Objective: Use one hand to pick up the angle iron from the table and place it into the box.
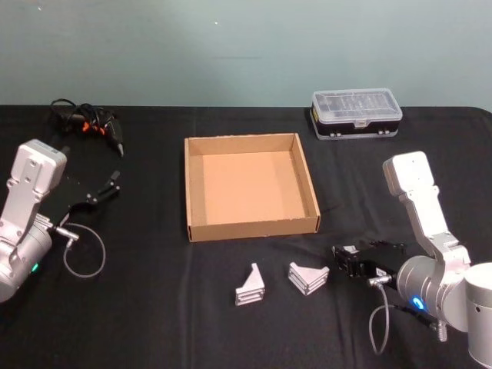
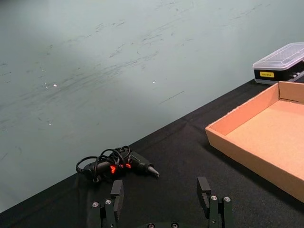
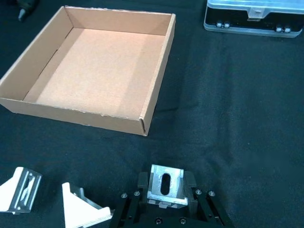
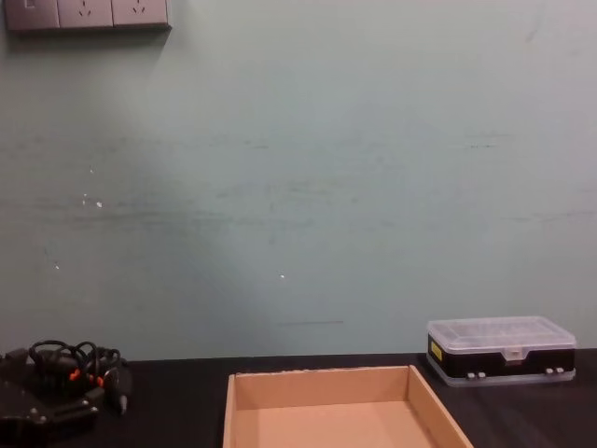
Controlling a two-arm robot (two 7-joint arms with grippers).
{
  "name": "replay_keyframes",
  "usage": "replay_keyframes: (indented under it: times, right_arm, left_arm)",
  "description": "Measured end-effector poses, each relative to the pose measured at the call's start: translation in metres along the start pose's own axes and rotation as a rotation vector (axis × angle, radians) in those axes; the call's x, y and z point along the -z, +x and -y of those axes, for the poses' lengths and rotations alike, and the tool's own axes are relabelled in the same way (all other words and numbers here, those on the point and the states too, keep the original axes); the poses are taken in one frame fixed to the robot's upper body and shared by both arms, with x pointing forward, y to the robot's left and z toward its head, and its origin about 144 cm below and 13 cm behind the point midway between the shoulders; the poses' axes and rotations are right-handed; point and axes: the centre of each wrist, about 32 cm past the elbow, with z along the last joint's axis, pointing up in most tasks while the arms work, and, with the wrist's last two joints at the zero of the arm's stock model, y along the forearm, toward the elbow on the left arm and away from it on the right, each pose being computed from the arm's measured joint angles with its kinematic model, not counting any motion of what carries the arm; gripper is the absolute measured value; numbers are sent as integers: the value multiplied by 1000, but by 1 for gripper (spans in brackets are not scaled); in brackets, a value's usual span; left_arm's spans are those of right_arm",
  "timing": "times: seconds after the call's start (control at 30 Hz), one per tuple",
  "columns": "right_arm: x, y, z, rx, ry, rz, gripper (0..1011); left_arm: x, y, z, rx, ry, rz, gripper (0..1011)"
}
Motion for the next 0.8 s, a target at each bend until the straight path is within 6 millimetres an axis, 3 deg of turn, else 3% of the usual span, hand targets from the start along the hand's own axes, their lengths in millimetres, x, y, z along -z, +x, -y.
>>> replay_keyframes:
  times: [0.47, 0.6, 0.8]
  right_arm:
    - [-25, 8, 24, -8, 164, 64, 457]
    - [-38, 8, 20, -29, 193, 83, 457]
    - [-66, 5, -1, -92, 221, 127, 457]
  left_arm:
    - [0, 0, 0, 0, 0, 0, 1011]
    - [0, 0, 0, 0, 0, 0, 1011]
    - [0, 0, 0, 0, 0, 0, 1011]
